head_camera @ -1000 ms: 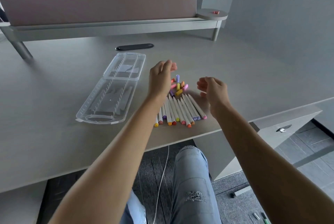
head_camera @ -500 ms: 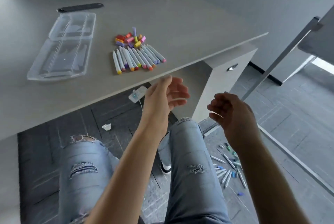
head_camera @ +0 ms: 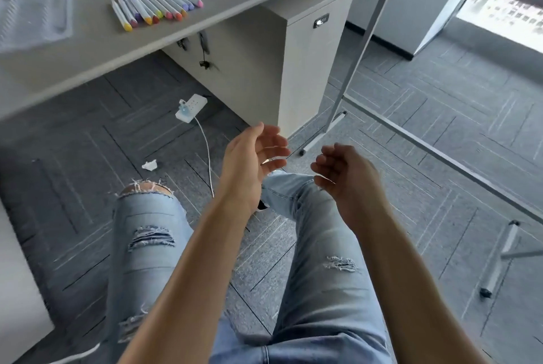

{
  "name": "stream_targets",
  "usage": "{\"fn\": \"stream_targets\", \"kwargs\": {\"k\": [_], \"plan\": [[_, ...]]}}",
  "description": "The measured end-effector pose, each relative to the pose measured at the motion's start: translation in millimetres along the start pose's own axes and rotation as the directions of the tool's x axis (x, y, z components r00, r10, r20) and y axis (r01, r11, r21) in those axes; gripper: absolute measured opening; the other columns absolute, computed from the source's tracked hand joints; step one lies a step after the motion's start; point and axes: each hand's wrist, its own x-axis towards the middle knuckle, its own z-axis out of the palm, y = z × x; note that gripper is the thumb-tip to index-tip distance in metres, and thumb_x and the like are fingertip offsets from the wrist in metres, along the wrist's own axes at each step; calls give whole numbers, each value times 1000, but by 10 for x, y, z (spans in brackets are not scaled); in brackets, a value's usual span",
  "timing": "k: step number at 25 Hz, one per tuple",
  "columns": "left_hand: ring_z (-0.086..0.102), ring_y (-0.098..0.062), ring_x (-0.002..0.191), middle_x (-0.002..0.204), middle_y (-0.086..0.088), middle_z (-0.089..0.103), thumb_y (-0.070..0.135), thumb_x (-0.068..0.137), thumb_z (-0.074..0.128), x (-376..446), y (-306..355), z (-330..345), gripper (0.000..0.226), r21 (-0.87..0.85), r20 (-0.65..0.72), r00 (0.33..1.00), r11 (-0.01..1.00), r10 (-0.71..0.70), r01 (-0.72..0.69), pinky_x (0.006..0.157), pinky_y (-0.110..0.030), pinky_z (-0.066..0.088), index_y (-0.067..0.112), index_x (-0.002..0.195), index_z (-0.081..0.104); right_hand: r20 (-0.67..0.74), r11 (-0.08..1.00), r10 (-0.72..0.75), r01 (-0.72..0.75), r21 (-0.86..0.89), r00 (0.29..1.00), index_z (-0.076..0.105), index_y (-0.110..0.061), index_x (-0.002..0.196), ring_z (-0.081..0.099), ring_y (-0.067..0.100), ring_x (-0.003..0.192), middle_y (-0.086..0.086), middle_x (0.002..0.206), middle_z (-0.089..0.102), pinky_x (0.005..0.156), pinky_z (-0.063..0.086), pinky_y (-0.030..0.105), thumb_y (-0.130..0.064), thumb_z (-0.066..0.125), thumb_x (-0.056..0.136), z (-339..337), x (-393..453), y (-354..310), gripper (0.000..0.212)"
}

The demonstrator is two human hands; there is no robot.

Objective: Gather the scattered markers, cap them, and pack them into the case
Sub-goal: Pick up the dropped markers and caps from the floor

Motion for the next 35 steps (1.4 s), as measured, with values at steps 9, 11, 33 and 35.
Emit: {"fn": "stream_targets", "kwargs": {"k": [9, 11, 33, 35], "plan": [[70, -24, 79, 83, -8, 72, 29, 105, 44, -341, -329, 103, 33, 39, 81, 996, 998, -43, 40, 78, -42, 53, 9, 96, 68, -173, 993, -118, 116, -19, 978, 71, -9, 89, 70, 18, 69, 5, 73, 71, 63, 53, 29, -19, 54, 101, -355, -487, 100, 22], [70, -22, 76, 80, -6, 72, 30, 106, 44, -363, -394, 97, 33, 44, 86, 994, 997, -69, 66, 77, -40, 53, 11, 93, 68, -206, 990, -143, 141, -25, 968, 70, -7, 89, 69, 18, 67, 5, 72, 71, 61, 54, 29, -16, 53, 101, -379, -495, 84, 23], [62, -20, 64, 75, -8, 66, 17, 99, 47, 2302, -2924, 871, 19, 478, -82, 925, 799, -372, 363, 59, -31, 50, 7, 93, 62, -594, 927, 314, -375, 21, 741, 61, -12, 85, 60, 16, 60, 4, 71, 62, 52, 44, 26, -14, 43, 102, -2285, 2764, 1458, 25], [59, -20, 62, 71, -6, 63, 13, 96, 46, 2638, -3291, 832, 16, 524, -133, 910, 752, -392, 400, 53, -28, 47, 8, 90, 60, -609, 907, 307, -419, -47, 731, 60, -9, 89, 58, 17, 61, 7, 74, 61, 53, 44, 28, -13, 45, 103, -2408, 3114, 1707, 22]]}}
